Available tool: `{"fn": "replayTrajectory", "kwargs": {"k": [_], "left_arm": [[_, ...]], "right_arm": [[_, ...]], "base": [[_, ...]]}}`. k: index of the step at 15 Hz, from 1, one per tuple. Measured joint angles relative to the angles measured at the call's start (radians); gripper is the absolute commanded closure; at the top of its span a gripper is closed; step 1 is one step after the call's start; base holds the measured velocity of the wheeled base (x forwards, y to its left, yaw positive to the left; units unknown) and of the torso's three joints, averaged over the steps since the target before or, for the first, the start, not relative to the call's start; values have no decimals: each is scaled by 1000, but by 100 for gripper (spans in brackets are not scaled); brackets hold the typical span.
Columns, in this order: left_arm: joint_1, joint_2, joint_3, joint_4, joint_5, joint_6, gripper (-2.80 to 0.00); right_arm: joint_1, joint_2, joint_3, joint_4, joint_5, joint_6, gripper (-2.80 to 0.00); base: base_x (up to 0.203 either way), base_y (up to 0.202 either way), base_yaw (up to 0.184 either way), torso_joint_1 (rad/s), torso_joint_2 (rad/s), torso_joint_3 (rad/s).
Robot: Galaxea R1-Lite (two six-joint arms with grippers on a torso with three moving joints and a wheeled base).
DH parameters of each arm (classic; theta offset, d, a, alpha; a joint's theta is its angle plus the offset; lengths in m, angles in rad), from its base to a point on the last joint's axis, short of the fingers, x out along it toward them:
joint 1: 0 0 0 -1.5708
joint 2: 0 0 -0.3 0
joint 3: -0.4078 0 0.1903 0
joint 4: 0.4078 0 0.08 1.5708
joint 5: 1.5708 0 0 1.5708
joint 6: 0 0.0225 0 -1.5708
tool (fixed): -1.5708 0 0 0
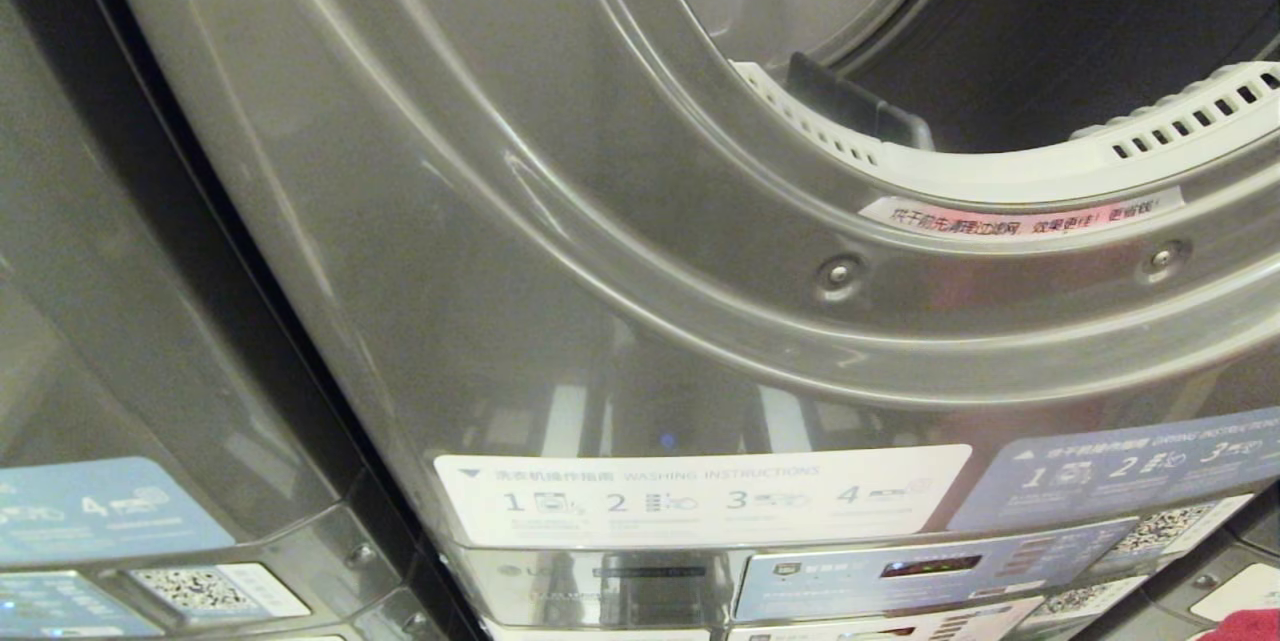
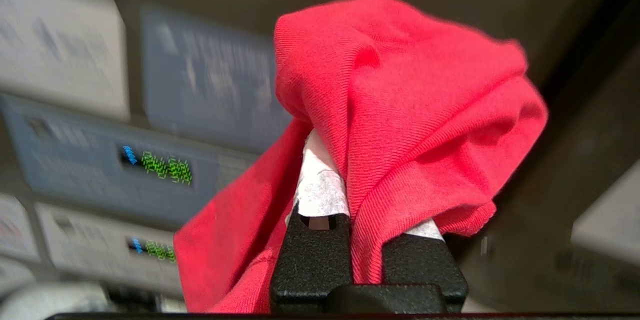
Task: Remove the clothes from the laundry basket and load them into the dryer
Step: Put the clothes in the dryer
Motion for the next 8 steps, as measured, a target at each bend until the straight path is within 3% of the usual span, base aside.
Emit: {"fn": "replayTrajectory", "kwargs": {"k": [5, 8], "left_arm": [[0, 0, 0, 0, 0, 0, 0], [-1, 0, 0, 0, 0, 0, 0]], "right_arm": [[1, 323, -448, -9, 209, 76, 0], [4, 525, -634, -64, 355, 110, 0]], "base": [[0, 0, 0, 0, 0, 0], [0, 0, 0, 0, 0, 0]]}}
